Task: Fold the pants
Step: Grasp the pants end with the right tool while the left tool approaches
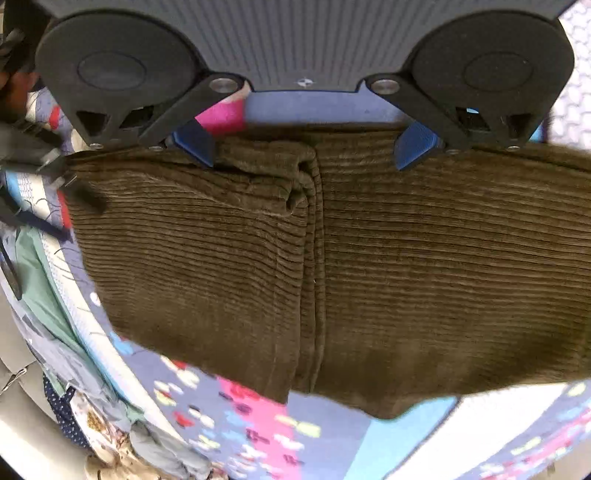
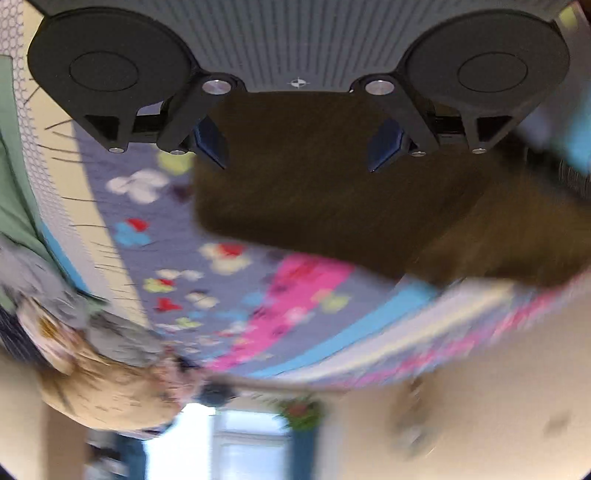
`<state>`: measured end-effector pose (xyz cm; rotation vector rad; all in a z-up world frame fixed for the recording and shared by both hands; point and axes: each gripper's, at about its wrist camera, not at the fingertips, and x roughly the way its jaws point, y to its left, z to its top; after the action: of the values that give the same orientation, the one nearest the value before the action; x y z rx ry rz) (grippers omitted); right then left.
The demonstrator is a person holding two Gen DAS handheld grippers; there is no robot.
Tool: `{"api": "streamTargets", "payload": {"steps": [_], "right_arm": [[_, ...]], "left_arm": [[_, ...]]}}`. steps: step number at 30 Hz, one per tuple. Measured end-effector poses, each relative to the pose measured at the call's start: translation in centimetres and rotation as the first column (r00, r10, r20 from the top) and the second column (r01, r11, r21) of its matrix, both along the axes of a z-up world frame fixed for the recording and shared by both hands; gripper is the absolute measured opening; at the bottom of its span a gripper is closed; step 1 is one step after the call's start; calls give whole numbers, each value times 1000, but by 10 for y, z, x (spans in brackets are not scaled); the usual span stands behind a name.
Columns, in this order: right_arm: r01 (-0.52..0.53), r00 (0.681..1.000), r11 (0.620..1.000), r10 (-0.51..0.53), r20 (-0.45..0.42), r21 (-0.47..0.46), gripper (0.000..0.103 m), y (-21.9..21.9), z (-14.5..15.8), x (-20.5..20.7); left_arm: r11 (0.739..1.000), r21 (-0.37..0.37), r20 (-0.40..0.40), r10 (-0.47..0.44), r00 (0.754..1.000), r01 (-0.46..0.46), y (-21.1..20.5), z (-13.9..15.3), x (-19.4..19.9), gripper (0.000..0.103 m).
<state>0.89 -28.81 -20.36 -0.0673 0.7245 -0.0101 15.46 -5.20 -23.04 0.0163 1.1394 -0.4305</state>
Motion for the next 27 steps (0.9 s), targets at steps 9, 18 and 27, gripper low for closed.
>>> {"api": "streamTargets", "payload": {"steps": [9, 18, 27], "right_arm": [[12, 993, 995, -23, 112, 103, 85, 51, 18, 43], [-116, 990, 992, 120, 78, -53, 75, 109, -38, 29], [-22, 998, 992, 14, 68, 126, 95, 42, 24, -1]], "left_arm": [[958, -196, 40, 221, 975, -209, 64, 66, -5, 103], [939, -192, 39, 299, 953, -287, 97, 81, -16, 103], [947, -222, 47, 249, 967, -232, 35, 75, -22, 103]]}}
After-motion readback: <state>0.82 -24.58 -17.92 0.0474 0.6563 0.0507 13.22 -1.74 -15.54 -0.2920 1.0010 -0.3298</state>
